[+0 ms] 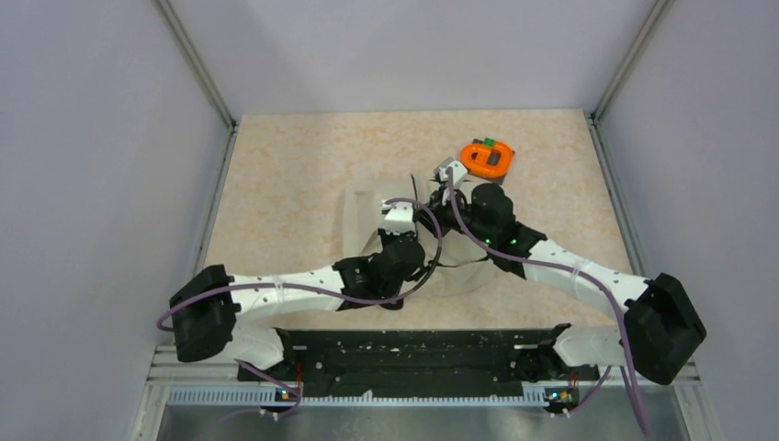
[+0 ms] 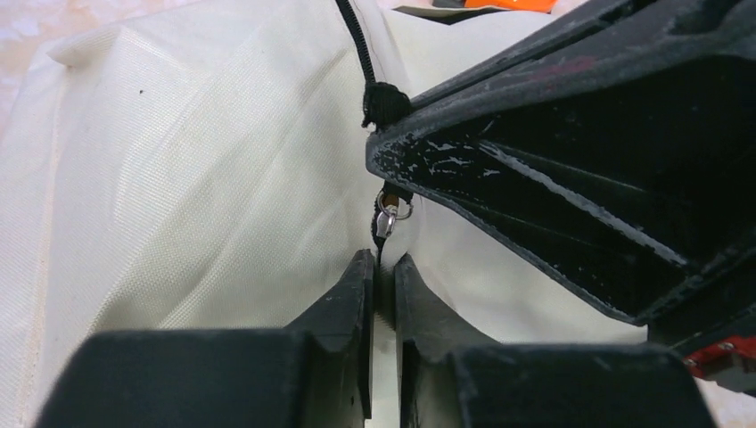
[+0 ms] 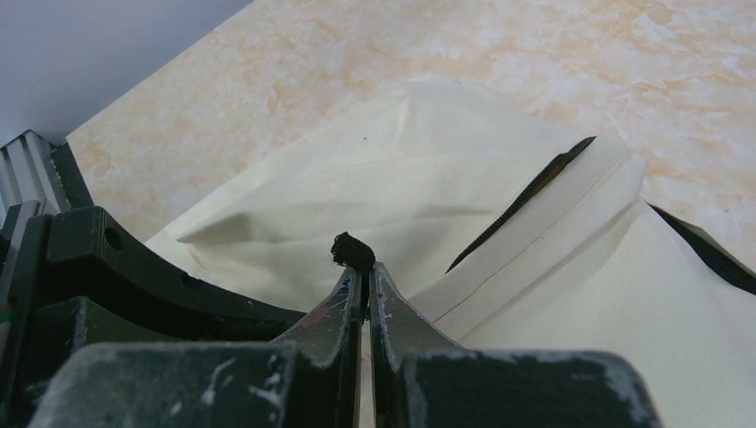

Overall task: Pack the student bag
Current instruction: Zip the student bag at the center of the board.

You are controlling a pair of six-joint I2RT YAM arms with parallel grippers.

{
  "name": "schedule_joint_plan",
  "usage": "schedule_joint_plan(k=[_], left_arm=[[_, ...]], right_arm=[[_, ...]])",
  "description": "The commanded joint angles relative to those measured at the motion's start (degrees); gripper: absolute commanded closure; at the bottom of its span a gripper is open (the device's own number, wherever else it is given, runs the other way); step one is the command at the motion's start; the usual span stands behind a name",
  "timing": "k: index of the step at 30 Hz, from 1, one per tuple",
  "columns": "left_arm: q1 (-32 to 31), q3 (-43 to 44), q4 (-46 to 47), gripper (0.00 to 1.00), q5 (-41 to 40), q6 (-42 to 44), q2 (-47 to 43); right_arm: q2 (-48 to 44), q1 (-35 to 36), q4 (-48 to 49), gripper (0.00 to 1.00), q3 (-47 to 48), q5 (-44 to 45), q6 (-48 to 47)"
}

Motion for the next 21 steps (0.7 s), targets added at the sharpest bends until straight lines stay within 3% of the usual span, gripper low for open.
schedule_joint_plan(k=[1, 4, 12, 21], left_arm=[[-1.6, -0.1, -4.0, 0.94, -0.8, 0.9, 0.1], [-1.9, -3.2, -4.0, 1.00, 3.9, 0.6, -2.1], [-1.9, -10.0, -6.0, 1.00, 15.2, -0.6, -7.2], [-2.0, -11.3, -8.5, 1.00, 18.7, -2.9, -7.5]], right_arm=[[0.5, -0.4, 7.1, 1.00, 2.4, 1.5, 0.2], [2.8, -0.4, 10.1, 1.00, 3.0, 4.0, -0.7], [7.9, -0.3, 20.1, 1.00, 4.9, 11.7, -2.5], [14.2, -0.8, 17.6, 1.00, 12.8, 14.4, -7.4]])
